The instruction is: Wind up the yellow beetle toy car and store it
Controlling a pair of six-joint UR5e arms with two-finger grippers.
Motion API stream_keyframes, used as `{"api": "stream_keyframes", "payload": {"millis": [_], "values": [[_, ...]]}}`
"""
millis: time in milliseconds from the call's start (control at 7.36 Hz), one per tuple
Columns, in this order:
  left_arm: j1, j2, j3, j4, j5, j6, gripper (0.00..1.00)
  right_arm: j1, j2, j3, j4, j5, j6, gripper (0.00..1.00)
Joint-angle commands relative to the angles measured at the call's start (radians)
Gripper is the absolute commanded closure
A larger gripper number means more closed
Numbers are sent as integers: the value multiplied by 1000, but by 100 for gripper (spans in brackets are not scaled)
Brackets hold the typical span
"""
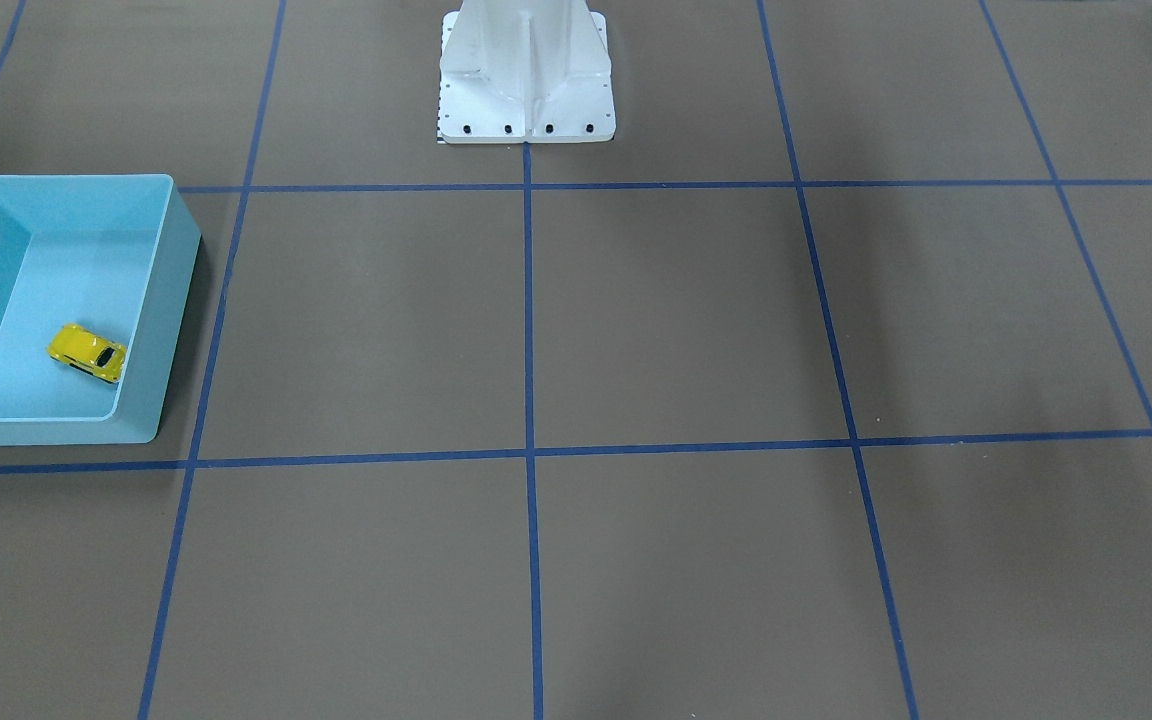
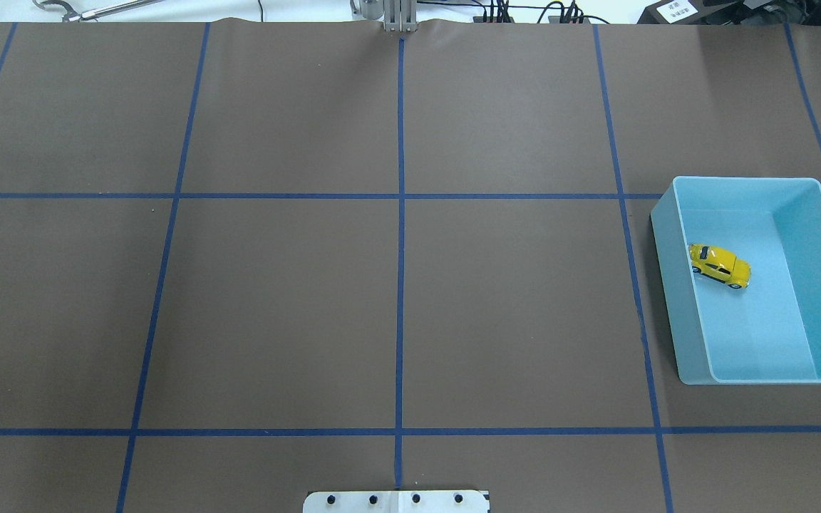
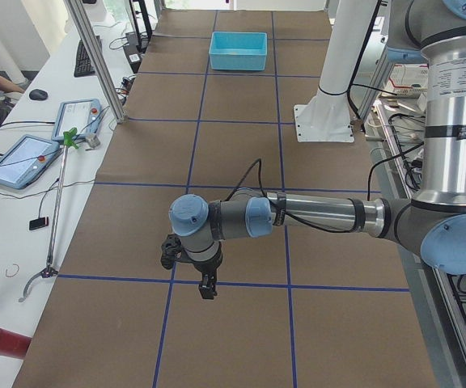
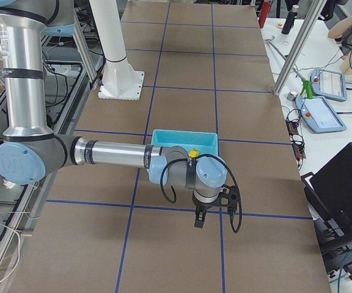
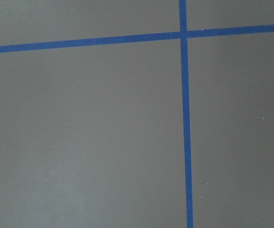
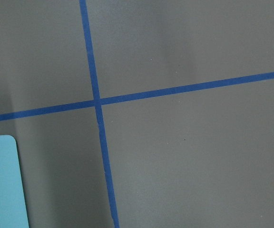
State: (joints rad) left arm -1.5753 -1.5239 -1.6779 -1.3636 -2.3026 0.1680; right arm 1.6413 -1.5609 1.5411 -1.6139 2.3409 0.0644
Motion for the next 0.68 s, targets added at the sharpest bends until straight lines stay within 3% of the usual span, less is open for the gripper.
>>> {"api": "stream_keyframes", "payload": {"millis": [0,543], "values": [[0,1,0,0,-26,-68,0,0,-1,7,0,-2,0,1],[-61,10,20,0,-32,-85,0,0,-1,8,0,-2,0,1]]}}
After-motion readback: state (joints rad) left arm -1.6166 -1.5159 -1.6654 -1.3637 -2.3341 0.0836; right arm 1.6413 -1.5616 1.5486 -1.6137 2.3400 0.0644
